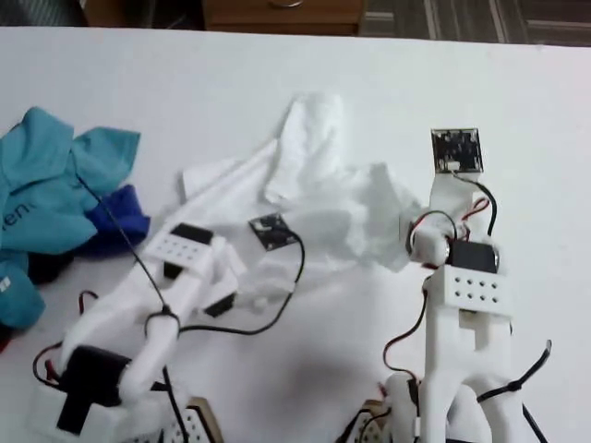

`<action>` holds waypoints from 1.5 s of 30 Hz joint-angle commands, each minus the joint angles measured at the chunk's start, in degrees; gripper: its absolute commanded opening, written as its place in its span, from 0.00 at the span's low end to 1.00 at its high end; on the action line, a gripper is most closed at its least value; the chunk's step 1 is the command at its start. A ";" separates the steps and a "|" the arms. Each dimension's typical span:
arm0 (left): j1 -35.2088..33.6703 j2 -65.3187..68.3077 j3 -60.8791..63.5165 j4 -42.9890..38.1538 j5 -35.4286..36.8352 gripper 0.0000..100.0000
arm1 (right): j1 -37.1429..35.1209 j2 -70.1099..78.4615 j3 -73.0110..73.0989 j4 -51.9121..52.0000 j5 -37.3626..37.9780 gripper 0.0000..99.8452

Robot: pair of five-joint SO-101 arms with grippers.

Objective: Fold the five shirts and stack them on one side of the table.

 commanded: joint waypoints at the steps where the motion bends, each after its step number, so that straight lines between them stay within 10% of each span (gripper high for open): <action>1: -0.70 0.62 -3.12 1.49 0.00 0.03 | 0.75 -2.59 -0.26 -0.66 0.44 0.02; 16: -5.98 -28.31 -26.95 28.48 0.09 0.03 | 0.31 -2.59 -23.30 11.91 -0.18 0.02; 45: -18.37 -53.98 -47.69 23.65 11.25 0.03 | 1.01 -2.59 -92.92 42.86 -0.70 0.02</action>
